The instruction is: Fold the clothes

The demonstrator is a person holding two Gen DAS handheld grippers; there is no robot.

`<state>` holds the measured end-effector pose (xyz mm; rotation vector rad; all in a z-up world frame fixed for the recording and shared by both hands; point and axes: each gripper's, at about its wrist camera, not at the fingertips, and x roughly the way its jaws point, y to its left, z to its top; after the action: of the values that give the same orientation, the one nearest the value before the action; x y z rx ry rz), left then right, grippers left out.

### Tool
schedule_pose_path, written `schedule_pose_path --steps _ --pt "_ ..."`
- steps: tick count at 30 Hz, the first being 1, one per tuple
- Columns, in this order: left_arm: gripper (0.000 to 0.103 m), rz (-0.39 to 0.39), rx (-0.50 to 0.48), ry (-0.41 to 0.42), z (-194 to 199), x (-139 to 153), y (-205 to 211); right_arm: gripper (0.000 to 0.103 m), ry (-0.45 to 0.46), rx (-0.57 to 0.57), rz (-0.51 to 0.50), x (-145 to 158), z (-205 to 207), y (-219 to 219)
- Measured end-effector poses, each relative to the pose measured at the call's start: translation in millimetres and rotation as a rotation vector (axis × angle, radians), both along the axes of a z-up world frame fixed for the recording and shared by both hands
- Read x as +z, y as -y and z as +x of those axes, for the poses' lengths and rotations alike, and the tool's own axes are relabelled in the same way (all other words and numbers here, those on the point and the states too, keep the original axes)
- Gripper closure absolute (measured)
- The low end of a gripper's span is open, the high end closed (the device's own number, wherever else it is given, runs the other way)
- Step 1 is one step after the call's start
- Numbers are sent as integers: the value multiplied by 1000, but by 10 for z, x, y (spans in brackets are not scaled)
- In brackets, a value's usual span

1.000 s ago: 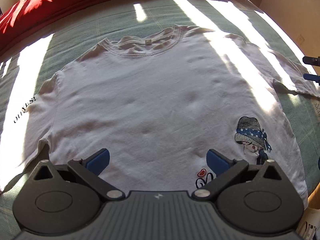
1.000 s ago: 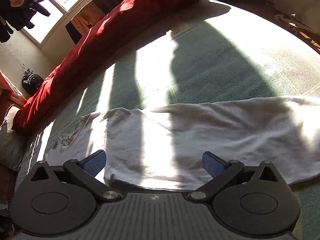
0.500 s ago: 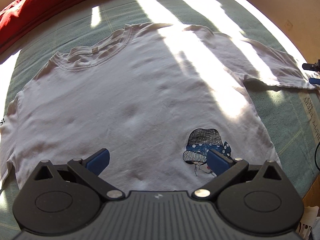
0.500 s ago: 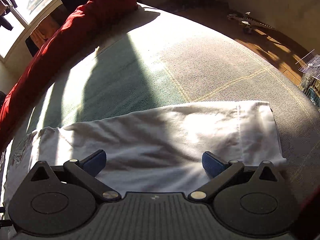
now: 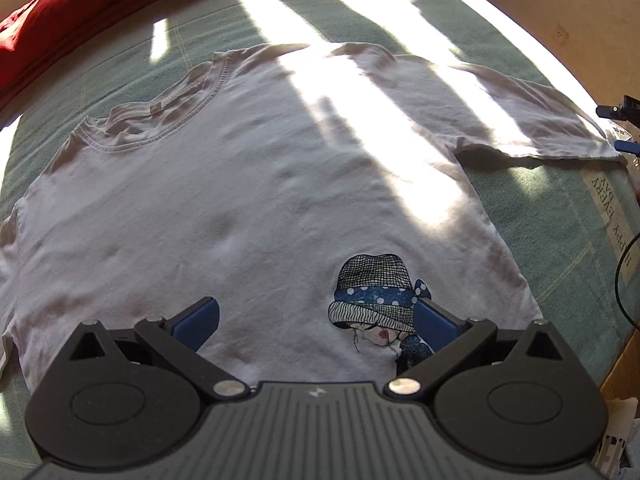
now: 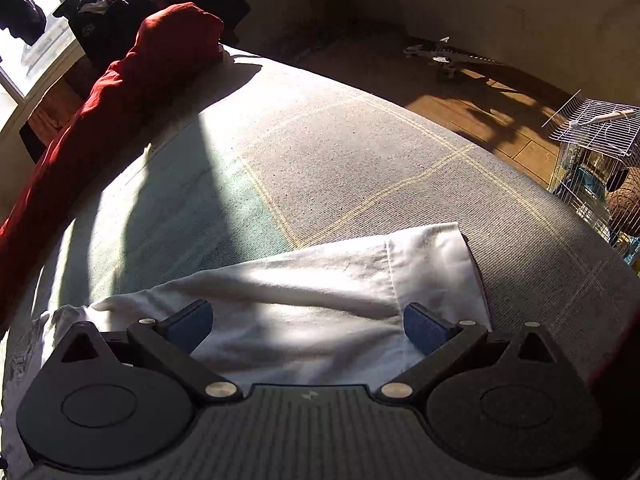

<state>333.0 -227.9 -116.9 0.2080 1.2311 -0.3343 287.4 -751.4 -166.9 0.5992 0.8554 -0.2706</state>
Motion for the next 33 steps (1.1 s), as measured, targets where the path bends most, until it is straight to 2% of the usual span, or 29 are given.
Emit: schedule_pose_path --steps 3,7,11,15,18,21,24,27,30,33 --pt "1 -7 22 -9 -34 -41 -55 0 6 28 10 113 12 -105" --pt "1 -21 14 -19 -86 -76 -70 0 28 158 40 254 186 -527" --pt "1 -15 -17 -13 -168 -72 -129 0 28 386 88 392 340 -1211" --pt "1 12 -34 -40 -244 -168 -292 0 9 682 141 468 318 -2056" --pt "1 24 -41 -54 -303 -256 -435 0 5 844 120 488 196 -2621" --pt "1 16 -45 -76 -350 -316 -566 0 -9 942 111 438 92 -3034" --pt "1 0 -60 -97 -427 -345 -706 0 -63 944 133 296 34 -3269" --pt "1 24 -76 -130 -522 -419 -863 0 -112 893 123 177 -75 -3310" --pt "1 32 -78 -155 -623 -477 -1041 0 -167 843 145 170 -221 -3260" --pt "1 34 -100 -154 -686 -438 -1119 0 -194 836 124 264 -299 -3291"
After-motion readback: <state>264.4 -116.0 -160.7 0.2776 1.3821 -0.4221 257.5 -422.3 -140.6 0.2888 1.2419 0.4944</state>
